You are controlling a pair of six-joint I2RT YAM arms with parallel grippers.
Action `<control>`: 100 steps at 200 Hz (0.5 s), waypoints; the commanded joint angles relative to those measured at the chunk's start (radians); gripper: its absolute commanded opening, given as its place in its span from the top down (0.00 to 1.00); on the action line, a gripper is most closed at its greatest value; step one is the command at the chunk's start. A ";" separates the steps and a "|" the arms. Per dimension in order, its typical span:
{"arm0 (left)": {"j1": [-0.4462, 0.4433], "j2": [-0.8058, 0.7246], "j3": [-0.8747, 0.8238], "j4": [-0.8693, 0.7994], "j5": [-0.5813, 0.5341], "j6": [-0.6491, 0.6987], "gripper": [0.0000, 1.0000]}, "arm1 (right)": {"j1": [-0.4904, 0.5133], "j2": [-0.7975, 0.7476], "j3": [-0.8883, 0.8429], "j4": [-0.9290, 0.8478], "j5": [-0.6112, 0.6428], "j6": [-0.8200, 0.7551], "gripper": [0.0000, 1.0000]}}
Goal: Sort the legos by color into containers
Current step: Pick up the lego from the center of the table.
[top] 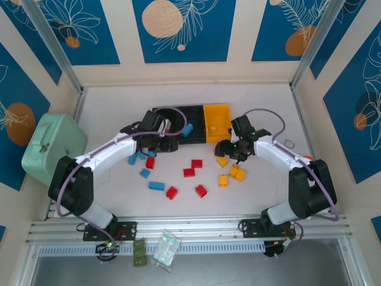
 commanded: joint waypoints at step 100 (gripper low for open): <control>-0.014 -0.077 -0.117 0.108 0.043 -0.095 0.49 | 0.157 0.218 0.098 -0.001 0.057 -0.039 0.43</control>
